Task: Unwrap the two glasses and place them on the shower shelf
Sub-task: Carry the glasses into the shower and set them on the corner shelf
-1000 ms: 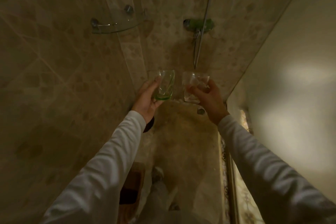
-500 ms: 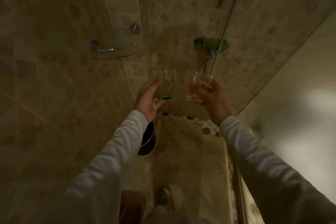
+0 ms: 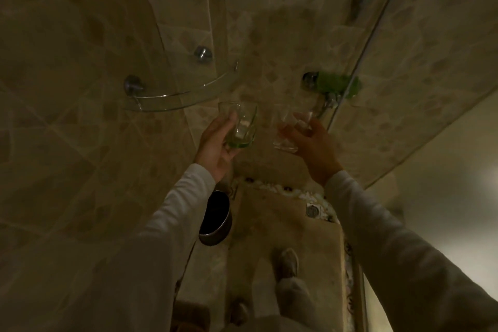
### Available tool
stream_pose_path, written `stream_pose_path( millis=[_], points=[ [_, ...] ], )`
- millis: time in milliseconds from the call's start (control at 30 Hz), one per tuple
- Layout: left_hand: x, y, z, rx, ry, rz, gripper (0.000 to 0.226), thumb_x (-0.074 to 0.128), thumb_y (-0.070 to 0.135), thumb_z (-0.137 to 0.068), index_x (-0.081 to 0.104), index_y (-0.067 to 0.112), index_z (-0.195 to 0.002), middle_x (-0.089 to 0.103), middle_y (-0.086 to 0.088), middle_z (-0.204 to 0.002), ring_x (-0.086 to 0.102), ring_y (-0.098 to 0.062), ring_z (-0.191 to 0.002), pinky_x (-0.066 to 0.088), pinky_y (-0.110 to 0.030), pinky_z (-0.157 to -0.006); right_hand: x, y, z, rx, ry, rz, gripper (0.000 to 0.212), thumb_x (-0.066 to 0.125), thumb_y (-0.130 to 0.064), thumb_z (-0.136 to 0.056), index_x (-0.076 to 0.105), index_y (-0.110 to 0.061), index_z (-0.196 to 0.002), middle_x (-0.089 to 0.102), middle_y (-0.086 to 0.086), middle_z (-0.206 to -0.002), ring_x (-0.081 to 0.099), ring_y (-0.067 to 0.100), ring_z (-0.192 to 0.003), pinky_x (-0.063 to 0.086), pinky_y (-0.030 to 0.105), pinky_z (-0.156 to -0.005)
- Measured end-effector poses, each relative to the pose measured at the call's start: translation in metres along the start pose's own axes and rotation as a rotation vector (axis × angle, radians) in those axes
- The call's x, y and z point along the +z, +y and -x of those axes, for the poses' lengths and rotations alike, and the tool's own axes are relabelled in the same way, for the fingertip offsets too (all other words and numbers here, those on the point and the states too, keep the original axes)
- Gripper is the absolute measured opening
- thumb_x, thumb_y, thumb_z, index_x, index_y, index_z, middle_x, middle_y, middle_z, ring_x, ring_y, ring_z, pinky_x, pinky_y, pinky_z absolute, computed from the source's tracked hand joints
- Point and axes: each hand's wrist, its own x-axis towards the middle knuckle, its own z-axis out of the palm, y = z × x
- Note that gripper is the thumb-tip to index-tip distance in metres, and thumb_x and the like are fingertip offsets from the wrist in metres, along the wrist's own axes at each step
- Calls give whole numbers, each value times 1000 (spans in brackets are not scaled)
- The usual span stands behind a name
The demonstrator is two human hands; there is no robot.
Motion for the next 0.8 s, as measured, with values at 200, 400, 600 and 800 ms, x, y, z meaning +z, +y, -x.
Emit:
stream_pose_path(
  millis=[200,400,600,800],
  points=[
    [18,13,-54,103,92,7,68,83,42,-73,63,11,-129,63,-16,-133,61,-31,-124,52,-47,-100,-14,-16,-73,-15,-100,42,62,88,-47,-61,62,-31,-115,78,-3,-111,74,18,-105,57,50,-97],
    [41,43,-97,217,210,17,47,82,43,-72,69,18,-110,65,-10,-114,61,-26,-111,53,-45,-94,-17,-54,-155,-96,-217,107,47,88,-35,-75,63,-19,-112,76,3,-110,76,20,-99,63,41,-84],
    [36,84,-114,373,369,-62,43,79,28,-77,66,19,-117,74,0,-107,71,-15,-101,57,-35,-82,17,-87,-211,-130,-384,37,48,84,-18,-82,59,-22,-122,75,-4,-105,75,13,-97,61,27,-75],
    [2,124,-118,525,668,-295,71,94,32,-57,66,14,-119,73,-10,-116,68,-27,-111,55,-46,-98,90,-93,-247,-198,-475,39,73,94,-25,-66,54,-15,-126,70,0,-111,72,6,-96,61,34,-84]
  ],
)
